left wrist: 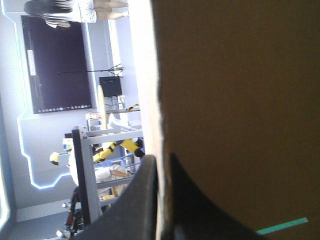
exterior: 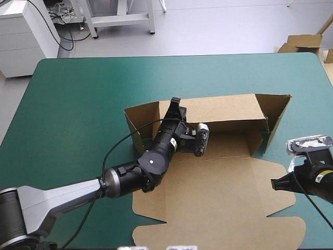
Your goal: Fold the box
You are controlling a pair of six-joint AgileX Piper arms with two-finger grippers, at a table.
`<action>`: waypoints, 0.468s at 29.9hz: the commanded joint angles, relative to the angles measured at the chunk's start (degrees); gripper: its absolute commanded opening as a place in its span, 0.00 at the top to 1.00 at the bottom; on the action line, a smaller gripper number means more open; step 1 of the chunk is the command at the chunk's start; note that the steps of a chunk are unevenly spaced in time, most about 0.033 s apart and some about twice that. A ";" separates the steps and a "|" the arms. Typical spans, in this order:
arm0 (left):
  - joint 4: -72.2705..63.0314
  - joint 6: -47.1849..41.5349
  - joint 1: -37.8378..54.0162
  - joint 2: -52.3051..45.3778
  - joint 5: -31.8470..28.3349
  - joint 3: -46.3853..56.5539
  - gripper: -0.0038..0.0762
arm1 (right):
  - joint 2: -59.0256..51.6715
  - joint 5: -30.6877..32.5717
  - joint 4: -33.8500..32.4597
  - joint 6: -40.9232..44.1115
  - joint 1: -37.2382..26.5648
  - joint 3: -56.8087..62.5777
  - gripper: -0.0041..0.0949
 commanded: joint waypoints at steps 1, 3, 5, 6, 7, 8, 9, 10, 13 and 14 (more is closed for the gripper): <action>6.41 -4.85 -0.65 -1.92 1.82 1.53 0.96 | -0.18 -3.74 -0.06 -0.09 0.13 -1.36 0.94; 6.41 -5.42 -0.65 -1.92 2.95 2.52 0.96 | -0.18 -3.98 -0.06 -0.87 0.13 -1.36 0.94; 6.41 -5.42 -0.65 -1.92 3.22 2.65 0.96 | -0.18 -3.98 -0.06 -1.66 0.13 -1.36 0.94; 6.41 -5.42 -0.65 -1.92 3.10 2.65 0.96 | -0.18 -3.98 0.06 -1.64 0.13 -1.36 0.94; 6.41 -5.42 -0.65 -1.92 3.00 2.65 0.96 | -0.18 -3.98 0.06 -1.64 0.13 -1.36 0.94; 6.41 -5.42 -0.65 -1.92 3.01 2.65 0.96 | -0.18 -3.98 0.06 -1.64 0.13 -1.36 0.93; 6.41 -5.42 -0.65 -1.92 3.01 2.65 0.96 | -0.18 -4.12 0.06 -1.64 0.13 -1.36 0.93; 6.41 -5.42 -0.65 -1.92 3.01 2.65 0.96 | -0.18 -4.12 0.06 -1.64 0.13 -1.36 0.92; 6.41 -5.56 -0.65 -1.92 3.01 2.65 0.96 | -0.18 -4.12 0.06 -1.54 0.13 -1.36 0.84; 6.41 -5.56 -0.65 -1.92 3.01 2.65 0.96 | -0.18 -4.12 0.06 -1.54 0.13 -1.36 0.80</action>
